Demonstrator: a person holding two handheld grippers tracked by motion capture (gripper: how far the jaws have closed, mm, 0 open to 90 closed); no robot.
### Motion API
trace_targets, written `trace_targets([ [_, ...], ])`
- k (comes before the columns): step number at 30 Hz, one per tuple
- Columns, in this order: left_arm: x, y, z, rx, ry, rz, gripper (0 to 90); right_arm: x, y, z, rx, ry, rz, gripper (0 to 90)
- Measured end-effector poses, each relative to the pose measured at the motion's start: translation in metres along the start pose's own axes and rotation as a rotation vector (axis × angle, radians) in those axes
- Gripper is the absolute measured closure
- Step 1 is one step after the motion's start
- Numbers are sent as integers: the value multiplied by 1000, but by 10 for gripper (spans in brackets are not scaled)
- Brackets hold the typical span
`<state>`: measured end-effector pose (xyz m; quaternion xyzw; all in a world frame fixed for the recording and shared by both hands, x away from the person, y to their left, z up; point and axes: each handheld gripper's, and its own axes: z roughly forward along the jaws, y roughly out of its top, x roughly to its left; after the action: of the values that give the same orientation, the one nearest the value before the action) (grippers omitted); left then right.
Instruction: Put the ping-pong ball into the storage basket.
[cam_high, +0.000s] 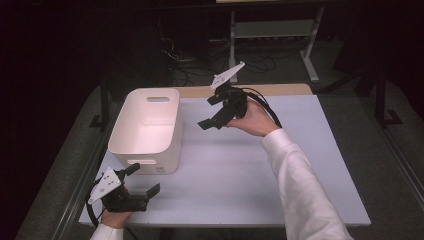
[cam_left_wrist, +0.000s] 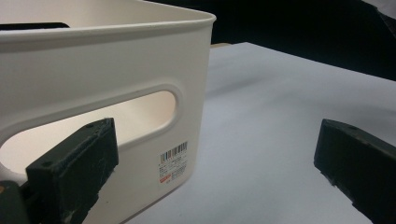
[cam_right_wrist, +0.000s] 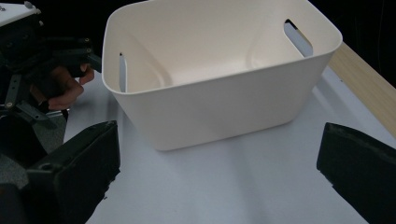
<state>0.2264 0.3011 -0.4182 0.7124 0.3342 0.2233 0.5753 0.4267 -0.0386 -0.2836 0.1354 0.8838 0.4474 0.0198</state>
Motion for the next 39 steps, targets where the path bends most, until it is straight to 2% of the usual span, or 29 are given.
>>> trace_targets([
  [6, 0, 0, 0, -4, 0, -7, 0, -2, -14, -6, -11, -7, 28, 0],
  [7, 0, 0, 0, 5, 1, 4, 0, -2, -17, -7, -17, -8, 34, 0],
  [14, 0, 0, 0, 1, 1, 1, 0, -1, -29, -14, -17, -18, 49, 0],
  [19, 1, 0, -1, 14, 2, 14, 0, 0, -41, -18, -34, -28, 61, 0],
  [23, 0, 0, 0, 5, 0, 3, 0, -2, -51, -25, -42, -41, 72, 0],
  [26, 0, 1, 0, 19, 1, 8, 0, -2, -56, -30, -55, -47, 93, 0],
  [27, 0, 0, 1, 2, -1, 4, 0, -2, -58, -32, -58, -50, 98, 0],
  [28, 0, 0, 1, 5, -1, 5, 0, -1, -59, -33, -70, -41, 123, 0],
  [39, 0, 1, 1, 6, -2, 10, 0, 1, -75, -43, -82, -59, 136, 0],
])
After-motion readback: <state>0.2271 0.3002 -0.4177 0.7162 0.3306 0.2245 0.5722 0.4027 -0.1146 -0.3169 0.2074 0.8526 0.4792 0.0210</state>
